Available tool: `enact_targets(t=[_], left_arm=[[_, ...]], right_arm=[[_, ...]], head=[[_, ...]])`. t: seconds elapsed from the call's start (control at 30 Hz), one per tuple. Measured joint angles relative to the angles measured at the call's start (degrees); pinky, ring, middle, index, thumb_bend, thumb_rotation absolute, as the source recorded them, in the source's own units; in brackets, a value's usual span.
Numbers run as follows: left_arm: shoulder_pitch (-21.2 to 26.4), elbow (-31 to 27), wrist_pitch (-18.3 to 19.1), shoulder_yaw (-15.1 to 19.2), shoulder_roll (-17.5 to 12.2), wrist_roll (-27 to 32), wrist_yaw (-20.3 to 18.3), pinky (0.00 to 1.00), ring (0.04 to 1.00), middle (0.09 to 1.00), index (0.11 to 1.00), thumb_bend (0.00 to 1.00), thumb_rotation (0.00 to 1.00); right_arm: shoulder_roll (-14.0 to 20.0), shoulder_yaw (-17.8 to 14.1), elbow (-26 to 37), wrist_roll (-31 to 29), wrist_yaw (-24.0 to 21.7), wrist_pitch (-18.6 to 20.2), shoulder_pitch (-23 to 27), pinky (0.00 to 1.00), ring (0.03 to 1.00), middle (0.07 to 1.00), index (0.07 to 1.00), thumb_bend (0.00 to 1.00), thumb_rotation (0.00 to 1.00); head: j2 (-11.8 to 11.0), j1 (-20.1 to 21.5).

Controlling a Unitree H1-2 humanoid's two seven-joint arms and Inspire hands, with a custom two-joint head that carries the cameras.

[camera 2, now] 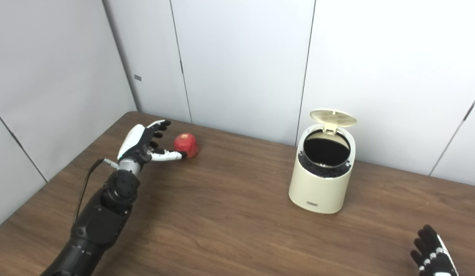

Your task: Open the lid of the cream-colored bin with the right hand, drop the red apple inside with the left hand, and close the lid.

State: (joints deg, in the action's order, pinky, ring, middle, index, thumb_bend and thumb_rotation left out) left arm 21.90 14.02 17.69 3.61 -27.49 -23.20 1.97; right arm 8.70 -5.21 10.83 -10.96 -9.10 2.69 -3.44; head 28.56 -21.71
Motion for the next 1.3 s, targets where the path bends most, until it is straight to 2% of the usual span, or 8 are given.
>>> enact_targets(t=[0.1,0.17,0.3,0.43,0.73,0.97,1.17,1.3], left_arm=[[2.3,1.5,2.3,-2.7,-1.3,-1.2,-2.6,0.74,0.875,0.931,0.944,0.93,0.28],[3.6,2.5,3.8,-4.8,-2.4,-2.9,-3.2,0.80,0.936,0.958,0.953,0.94,0.30],[6.2,5.9,4.5,-7.4,-4.2,-4.6,-5.0,0.88,0.982,0.978,0.959,0.95,0.32],[7.9,8.0,5.1,-9.8,-5.3,-6.0,-6.4,0.79,0.935,0.951,0.926,0.96,0.30],[10.7,10.2,6.1,-15.7,-6.7,-11.5,-7.8,0.70,0.859,0.899,0.867,0.93,0.18],[12.3,13.5,5.7,-15.5,-6.5,-9.5,-11.0,0.66,0.798,0.873,0.843,0.86,0.09],[13.1,13.6,5.7,-13.9,-5.8,-6.6,-11.7,0.58,0.717,0.817,0.794,0.80,0.02],[13.3,13.7,5.7,-13.5,-5.0,-5.6,-11.6,0.62,0.718,0.791,0.782,0.76,0.00]], right_arm=[[0.0,0.0,0.8,0.1,0.1,0.0,-0.2,0.91,0.954,0.951,0.940,0.72,0.86],[0.0,-0.1,1.1,0.1,0.1,0.0,-0.2,0.90,0.954,0.949,0.939,0.72,0.85],[0.0,-0.1,1.2,0.5,0.7,0.1,-0.2,0.89,0.950,0.947,0.934,0.72,0.85],[0.0,-0.1,1.9,0.1,0.7,0.1,-0.2,0.92,0.960,0.954,0.936,0.69,0.88],[0.0,0.2,3.1,0.2,0.7,0.2,-0.5,0.94,0.967,0.952,0.937,0.67,0.94],[-0.3,0.3,3.6,1.5,1.6,0.3,-0.6,0.96,0.966,0.950,0.931,0.67,0.96],[-0.6,0.8,4.2,2.4,2.2,1.6,-0.6,0.99,0.970,0.952,0.937,0.66,0.98],[-0.6,0.8,5.1,3.0,2.5,2.6,-0.6,1.00,0.972,0.952,0.937,0.64,1.00]], head=[[0.1,0.3],[0.0,0.5],[0.1,0.9],[0.0,1.1],[0.3,1.8],[0.4,2.5],[0.4,2.7],[0.4,3.0]])
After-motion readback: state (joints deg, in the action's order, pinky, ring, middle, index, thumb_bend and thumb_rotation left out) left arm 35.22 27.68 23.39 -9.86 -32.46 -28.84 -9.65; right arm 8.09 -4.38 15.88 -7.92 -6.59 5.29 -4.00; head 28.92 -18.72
